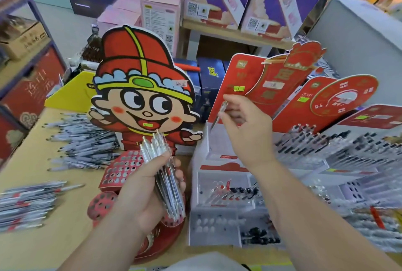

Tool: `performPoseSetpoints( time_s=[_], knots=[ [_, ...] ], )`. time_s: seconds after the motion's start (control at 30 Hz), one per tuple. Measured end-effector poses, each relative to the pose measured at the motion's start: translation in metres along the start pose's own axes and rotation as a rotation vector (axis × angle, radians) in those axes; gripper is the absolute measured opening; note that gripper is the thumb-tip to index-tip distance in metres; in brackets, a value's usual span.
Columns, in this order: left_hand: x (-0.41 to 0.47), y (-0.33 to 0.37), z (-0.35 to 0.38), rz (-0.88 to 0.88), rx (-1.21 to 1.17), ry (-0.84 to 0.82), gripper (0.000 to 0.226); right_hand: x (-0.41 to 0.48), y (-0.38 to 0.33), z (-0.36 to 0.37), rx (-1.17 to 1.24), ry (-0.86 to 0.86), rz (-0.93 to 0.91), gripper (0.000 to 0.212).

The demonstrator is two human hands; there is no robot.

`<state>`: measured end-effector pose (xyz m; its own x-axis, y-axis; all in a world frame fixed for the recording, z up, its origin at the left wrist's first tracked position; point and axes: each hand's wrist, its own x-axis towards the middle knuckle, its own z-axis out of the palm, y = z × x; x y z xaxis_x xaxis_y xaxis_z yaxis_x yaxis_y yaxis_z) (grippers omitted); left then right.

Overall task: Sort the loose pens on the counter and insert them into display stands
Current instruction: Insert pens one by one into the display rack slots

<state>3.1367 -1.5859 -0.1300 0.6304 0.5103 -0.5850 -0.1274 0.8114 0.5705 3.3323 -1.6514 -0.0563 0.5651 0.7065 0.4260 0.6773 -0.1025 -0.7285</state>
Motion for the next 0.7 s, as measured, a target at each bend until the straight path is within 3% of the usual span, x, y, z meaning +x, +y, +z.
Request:
performPoseSetpoints(
  time_s=[0.3,0.57,0.7],
  knots=[
    [0.009,-0.001,-0.014,-0.01,-0.034,0.021,0.03,0.0,0.004,0.008,-0.059,0.003,0.017,0.037],
    [-0.012,0.001,0.005,0.009,-0.02,-0.041,0.02,0.0,0.003,0.009,-0.109,0.017,0.01,0.034],
    [-0.028,0.002,0.017,-0.012,-0.019,-0.013,0.028,0.0,0.003,0.01,-0.094,0.012,0.018,0.032]
  ],
)
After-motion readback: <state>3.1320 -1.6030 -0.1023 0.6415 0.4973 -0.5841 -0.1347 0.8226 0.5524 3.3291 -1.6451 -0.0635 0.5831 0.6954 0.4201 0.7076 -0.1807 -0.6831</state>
